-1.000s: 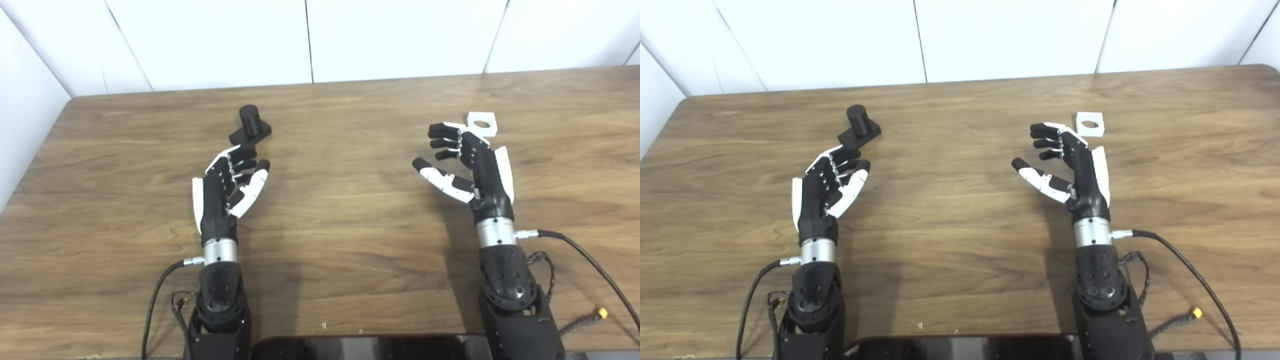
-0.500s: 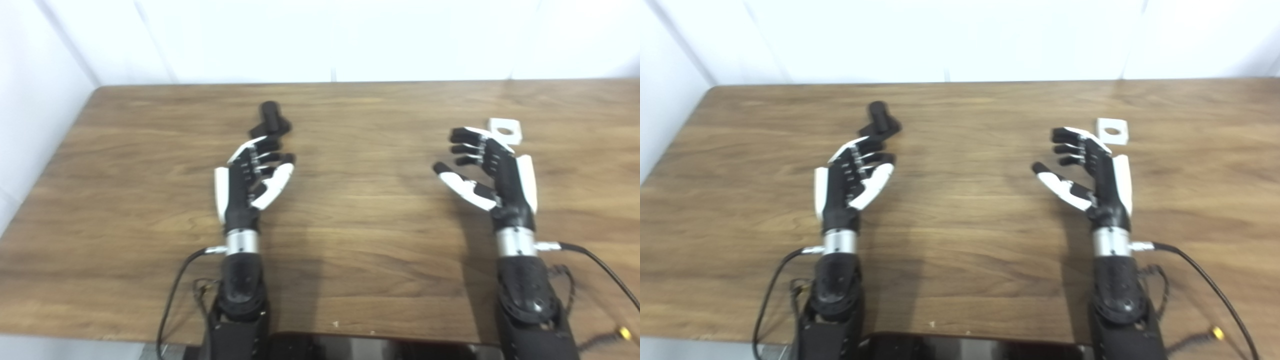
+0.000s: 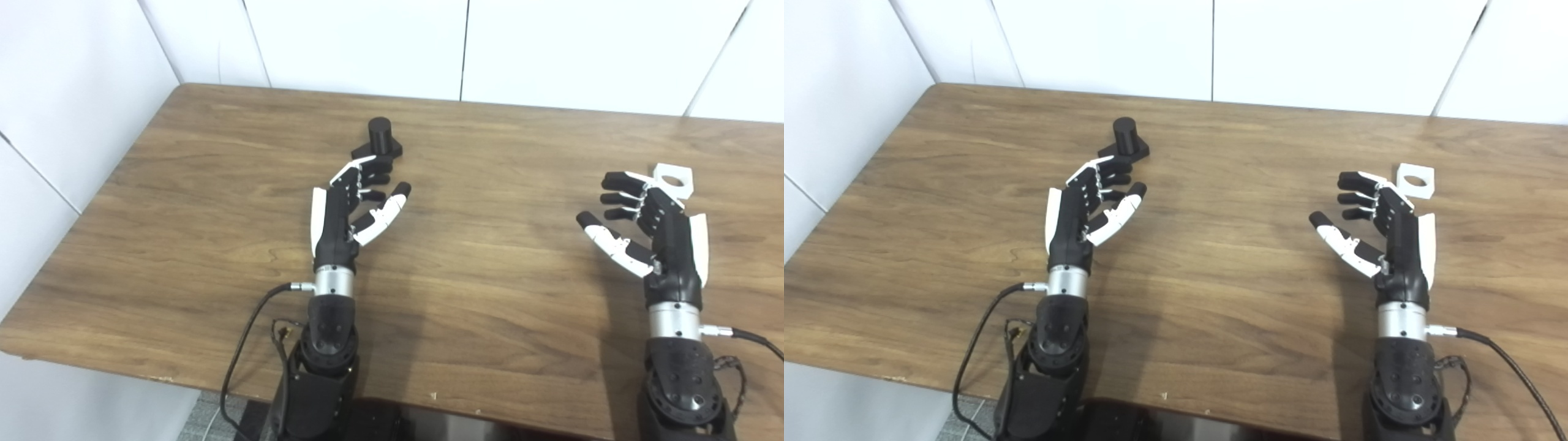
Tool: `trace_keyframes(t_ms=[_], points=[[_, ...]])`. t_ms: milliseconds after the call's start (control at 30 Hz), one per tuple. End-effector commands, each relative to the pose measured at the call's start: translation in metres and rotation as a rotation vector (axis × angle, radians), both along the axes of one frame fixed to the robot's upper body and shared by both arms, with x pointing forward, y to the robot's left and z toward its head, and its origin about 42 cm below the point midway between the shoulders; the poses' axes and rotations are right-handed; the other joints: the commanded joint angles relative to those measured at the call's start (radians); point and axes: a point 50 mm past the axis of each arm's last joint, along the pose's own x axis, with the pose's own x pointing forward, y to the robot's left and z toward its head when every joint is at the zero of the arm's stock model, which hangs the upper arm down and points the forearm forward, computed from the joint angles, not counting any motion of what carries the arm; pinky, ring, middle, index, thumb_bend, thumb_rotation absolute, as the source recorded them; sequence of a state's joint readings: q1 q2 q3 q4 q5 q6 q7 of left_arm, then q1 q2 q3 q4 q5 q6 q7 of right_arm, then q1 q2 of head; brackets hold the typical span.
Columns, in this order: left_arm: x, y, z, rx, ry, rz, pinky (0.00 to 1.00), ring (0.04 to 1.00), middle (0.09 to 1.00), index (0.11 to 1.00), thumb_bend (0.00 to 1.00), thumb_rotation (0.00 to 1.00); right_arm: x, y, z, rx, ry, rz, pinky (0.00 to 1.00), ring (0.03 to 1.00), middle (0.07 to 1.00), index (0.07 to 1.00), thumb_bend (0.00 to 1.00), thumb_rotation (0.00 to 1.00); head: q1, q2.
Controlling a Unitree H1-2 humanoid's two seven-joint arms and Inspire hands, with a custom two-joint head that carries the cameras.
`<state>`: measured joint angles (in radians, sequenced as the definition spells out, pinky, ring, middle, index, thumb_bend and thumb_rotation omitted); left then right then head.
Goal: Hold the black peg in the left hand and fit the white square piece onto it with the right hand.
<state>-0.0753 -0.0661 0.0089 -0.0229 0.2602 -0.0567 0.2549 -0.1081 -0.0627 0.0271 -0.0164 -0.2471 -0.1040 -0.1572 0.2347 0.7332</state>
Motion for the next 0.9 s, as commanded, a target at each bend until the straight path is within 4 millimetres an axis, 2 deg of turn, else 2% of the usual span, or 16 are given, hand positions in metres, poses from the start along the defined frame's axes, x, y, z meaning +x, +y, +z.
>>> trace_keyframes(t_ms=[0,67,167,267,367,467,533,633,867], points=[[0.016,0.004,0.026,0.057,-0.101,0.016,0.6,0.73,0.752,0.663,0.64,0.21,0.007,-0.006,0.007,-0.03,-0.046,0.004,0.55,0.636,0.681,0.665,0.57,0.16,0.0,0.0],[0.022,0.011,0.03,0.093,-0.108,0.026,0.62,0.746,0.766,0.662,0.67,0.2,0.007,-0.005,0.007,-0.028,-0.047,0.005,0.55,0.635,0.681,0.665,0.56,0.16,-0.001,-0.001],[0.03,0.022,0.037,0.191,-0.086,0.053,0.76,0.83,0.83,0.693,0.71,0.27,0.008,-0.006,0.008,-0.032,-0.046,0.005,0.54,0.626,0.681,0.667,0.57,0.18,-0.004,-0.002],[0.038,0.03,0.044,0.265,-0.068,0.07,0.85,0.889,0.873,0.732,0.73,0.3,0.008,-0.007,0.009,-0.028,-0.048,0.005,0.53,0.62,0.681,0.667,0.56,0.18,-0.003,-0.002],[0.045,0.038,0.05,0.335,-0.056,0.083,0.87,0.913,0.896,0.754,0.74,0.32,0.008,-0.009,0.009,-0.023,-0.052,0.006,0.52,0.615,0.68,0.666,0.56,0.16,-0.004,-0.004],[0.052,0.044,0.056,0.401,-0.042,0.111,0.81,0.928,0.92,0.753,0.77,0.34,0.009,-0.009,0.009,-0.026,-0.05,0.005,0.52,0.611,0.68,0.671,0.56,0.16,-0.009,-0.007],[0.057,0.047,0.059,0.457,-0.037,0.123,0.82,0.955,0.945,0.757,0.78,0.36,0.009,-0.009,0.009,-0.025,-0.05,0.006,0.51,0.606,0.677,0.67,0.56,0.16,-0.011,-0.009],[0.064,0.052,0.062,0.52,-0.033,0.138,0.87,0.993,0.976,0.769,0.8,0.38,0.009,-0.007,0.008,-0.024,-0.049,0.005,0.5,0.598,0.671,0.665,0.56,0.15,-0.015,-0.013],[0.087,0.065,0.066,0.605,-0.018,0.155,0.99,1.0,1.0,0.779,0.85,0.39,0.008,-0.006,0.008,-0.031,-0.056,-0.003,0.49,0.589,0.669,0.668,0.55,0.13,-0.031,-0.015]])
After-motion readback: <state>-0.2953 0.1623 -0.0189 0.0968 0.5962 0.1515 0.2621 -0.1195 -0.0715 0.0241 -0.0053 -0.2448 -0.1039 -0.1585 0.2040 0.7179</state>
